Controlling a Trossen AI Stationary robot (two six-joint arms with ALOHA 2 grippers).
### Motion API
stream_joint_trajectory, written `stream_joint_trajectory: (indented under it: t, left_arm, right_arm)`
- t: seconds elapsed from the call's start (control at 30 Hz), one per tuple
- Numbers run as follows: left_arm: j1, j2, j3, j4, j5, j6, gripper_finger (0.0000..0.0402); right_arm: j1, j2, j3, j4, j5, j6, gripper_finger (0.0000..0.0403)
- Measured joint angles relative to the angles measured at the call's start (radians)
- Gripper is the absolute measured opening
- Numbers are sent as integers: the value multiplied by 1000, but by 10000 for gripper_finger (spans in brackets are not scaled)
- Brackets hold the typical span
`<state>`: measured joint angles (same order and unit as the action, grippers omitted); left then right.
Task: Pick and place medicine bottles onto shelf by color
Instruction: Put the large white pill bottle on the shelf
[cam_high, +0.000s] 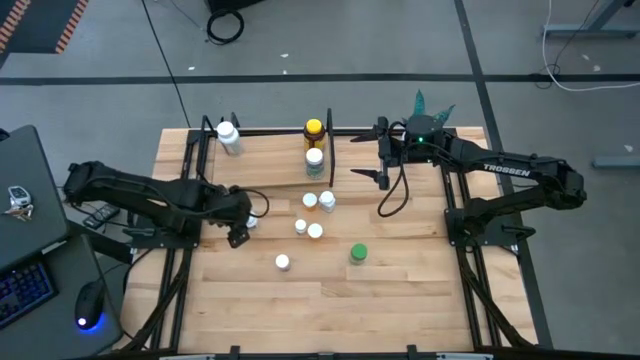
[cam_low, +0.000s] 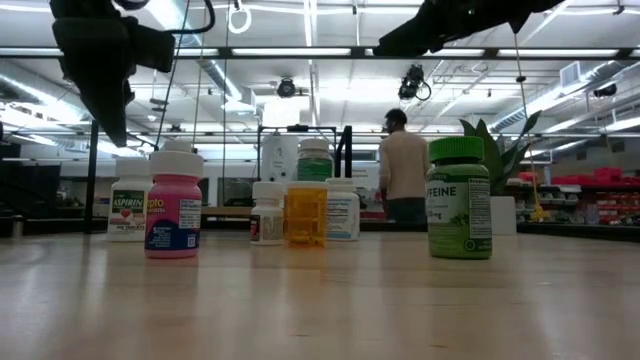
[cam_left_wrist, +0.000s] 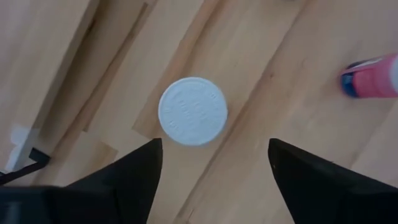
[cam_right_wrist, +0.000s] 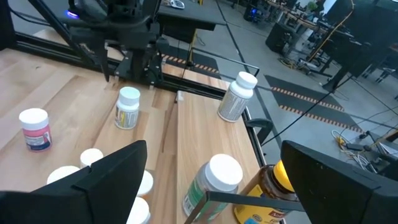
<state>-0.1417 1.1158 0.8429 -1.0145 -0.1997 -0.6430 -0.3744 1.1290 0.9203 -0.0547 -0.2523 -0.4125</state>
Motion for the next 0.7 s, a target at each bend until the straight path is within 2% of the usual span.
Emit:
stream_joint_trajectory:
  t: [0.33,0.7]
  left_arm:
    - [55,107,0,21,18,78,299]
    - [172,108,-31,106,103,198,298]
  right_arm:
    - [2,0,0,10,-2,-1,379]
    - [2,0,0,16,-4,-6,379]
